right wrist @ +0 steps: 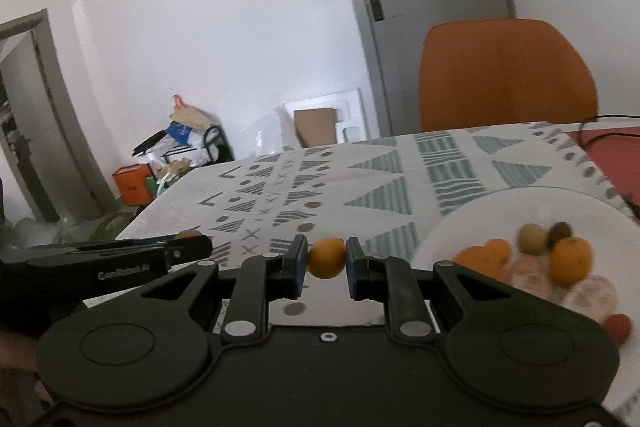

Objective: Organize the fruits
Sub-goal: 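Carry the tangerine and brown fruit over the white plate with both grippers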

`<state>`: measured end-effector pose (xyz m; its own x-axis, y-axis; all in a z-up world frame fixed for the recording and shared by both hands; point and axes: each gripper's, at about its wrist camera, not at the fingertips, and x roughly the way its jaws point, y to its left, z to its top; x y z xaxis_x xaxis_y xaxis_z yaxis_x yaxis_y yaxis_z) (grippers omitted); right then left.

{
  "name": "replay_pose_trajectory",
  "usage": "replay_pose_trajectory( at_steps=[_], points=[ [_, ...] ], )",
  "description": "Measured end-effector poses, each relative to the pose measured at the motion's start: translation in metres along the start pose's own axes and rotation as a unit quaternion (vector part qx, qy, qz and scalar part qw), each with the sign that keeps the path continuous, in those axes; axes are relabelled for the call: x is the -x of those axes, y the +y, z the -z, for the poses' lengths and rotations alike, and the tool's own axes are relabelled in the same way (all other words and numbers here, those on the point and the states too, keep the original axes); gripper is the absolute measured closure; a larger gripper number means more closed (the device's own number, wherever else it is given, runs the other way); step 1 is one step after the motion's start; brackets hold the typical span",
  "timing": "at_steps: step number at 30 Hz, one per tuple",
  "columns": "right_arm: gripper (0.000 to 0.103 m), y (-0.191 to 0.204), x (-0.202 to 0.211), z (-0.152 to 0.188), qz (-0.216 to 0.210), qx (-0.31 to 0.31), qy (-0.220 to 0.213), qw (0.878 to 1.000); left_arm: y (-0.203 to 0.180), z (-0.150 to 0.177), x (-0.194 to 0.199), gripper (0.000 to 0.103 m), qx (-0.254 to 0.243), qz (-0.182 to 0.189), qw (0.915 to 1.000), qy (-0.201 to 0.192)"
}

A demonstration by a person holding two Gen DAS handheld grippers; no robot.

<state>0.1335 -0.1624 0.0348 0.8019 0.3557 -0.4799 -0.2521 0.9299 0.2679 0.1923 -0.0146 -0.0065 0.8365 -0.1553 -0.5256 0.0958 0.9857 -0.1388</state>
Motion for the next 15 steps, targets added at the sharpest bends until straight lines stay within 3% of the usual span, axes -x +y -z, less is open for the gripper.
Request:
replay_pose_trajectory(
  at_steps=[15],
  points=[
    [0.084, -0.043, 0.041, 0.009, 0.042, -0.024, -0.024, 0.999, -0.053, 0.001, 0.006, 0.078, -0.031, 0.04, 0.9986, -0.012]
  ],
)
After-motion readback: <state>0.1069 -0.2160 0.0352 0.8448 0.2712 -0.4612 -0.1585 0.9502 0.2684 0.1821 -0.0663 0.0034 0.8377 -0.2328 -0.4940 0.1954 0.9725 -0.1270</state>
